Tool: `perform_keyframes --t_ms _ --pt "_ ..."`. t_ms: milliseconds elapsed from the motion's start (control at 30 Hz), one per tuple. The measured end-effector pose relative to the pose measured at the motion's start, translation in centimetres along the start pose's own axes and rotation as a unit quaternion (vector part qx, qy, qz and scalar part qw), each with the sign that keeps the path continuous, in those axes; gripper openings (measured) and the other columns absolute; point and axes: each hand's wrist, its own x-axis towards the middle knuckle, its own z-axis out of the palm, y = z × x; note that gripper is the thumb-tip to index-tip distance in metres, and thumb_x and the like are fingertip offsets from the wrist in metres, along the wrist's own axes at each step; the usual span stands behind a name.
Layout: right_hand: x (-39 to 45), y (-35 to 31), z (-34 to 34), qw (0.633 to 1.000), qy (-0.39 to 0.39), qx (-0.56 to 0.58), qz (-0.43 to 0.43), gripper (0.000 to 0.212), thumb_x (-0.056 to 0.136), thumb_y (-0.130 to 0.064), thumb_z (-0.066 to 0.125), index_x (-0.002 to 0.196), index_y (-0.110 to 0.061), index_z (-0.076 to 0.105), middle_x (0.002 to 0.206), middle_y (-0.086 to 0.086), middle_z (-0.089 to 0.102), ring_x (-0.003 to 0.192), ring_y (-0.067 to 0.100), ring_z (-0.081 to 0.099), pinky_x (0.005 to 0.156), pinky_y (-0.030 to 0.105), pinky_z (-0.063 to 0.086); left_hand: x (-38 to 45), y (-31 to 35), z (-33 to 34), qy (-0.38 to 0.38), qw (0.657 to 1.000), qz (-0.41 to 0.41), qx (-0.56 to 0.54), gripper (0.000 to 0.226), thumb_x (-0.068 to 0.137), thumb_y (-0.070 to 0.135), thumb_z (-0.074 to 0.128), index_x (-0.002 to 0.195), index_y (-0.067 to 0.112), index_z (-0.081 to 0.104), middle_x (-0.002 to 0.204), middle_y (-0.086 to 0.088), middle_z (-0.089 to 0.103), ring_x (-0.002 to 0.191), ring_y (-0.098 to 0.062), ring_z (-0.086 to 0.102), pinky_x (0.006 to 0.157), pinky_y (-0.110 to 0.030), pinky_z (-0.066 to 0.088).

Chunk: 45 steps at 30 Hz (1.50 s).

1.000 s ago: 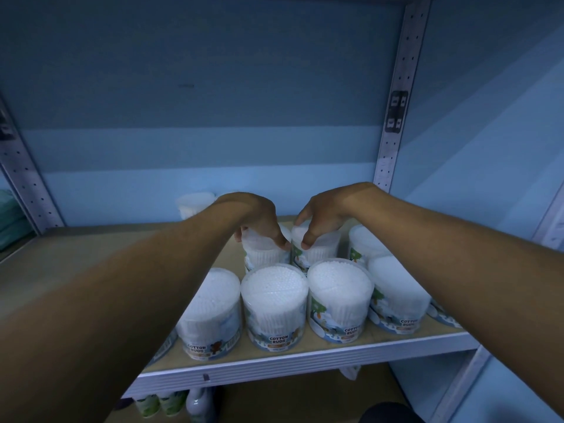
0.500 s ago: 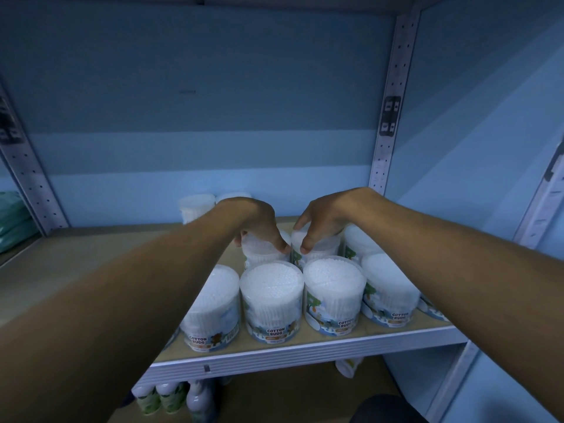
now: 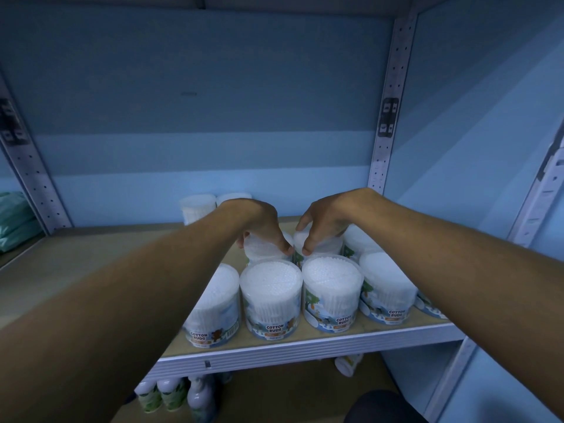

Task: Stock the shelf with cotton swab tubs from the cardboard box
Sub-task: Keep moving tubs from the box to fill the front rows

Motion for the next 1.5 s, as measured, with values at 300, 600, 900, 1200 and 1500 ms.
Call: perform_keyframes --t_ms 300,600,900,1200,1500 --pt "-0.7 0.2 0.1 1.0 0.002 -0.004 -0.007 0.077 0.079 -0.054 0.075 0.148 -0.036 0.045 0.148 -0.007 0.044 0.121 0.02 0.057 0.098 0.032 0.052 -0.3 0.6 0.1 0.005 1.0 -0.001 0.003 0.091 0.069 0.065 0.076 0.141 0.014 0.05 0.139 -0.006 0.053 0.105 -0.031 0.066 0.083 -0.037 0.06" --pt "-0.6 0.4 0.3 1.0 0.0 0.005 -0.007 0.078 0.08 -0.052 0.075 0.15 -0.034 0.043 0.152 -0.006 0.04 0.126 0.022 0.054 0.1 0.032 0.052 -0.6 0.7 0.1 -0.005 1.0 0.0 -0.002 0.091 0.069 0.064 0.077 0.14 0.013 0.051 0.139 -0.007 0.054 0.106 -0.032 0.066 0.085 -0.038 0.06" --pt "-0.1 0.4 -0.7 0.999 0.011 0.029 -0.01 0.073 0.084 -0.058 0.07 0.148 -0.033 0.045 0.154 -0.007 0.039 0.13 0.022 0.05 0.099 0.035 0.053 -1.0 -0.3 -0.7 0.023 1.0 0.006 0.001 0.091 0.072 0.076 0.062 0.142 0.02 0.049 0.14 -0.002 0.053 0.113 -0.025 0.062 0.087 -0.036 0.059" --pt "2.4 -1.6 -1.4 0.998 0.039 0.04 -0.03 0.061 0.087 -0.055 0.066 0.143 -0.039 0.048 0.146 -0.008 0.043 0.118 0.02 0.053 0.098 0.037 0.053 -1.7 -5.4 -2.2 0.06 0.997 -0.028 0.047 0.065 0.088 0.065 0.052 0.136 0.021 0.055 0.133 -0.002 0.057 0.092 -0.023 0.067 0.094 -0.036 0.055" --pt "6.5 -4.3 -1.9 0.996 0.066 0.025 -0.061 0.065 0.086 -0.06 0.062 0.146 -0.045 0.041 0.15 -0.008 0.044 0.124 0.018 0.052 0.096 0.029 0.046 0.6 -11.7 -2.2 0.111 0.989 -0.043 0.083 0.068 0.089 0.062 0.053 0.146 0.026 0.044 0.145 0.001 0.048 0.117 -0.024 0.058 0.102 -0.035 0.046"
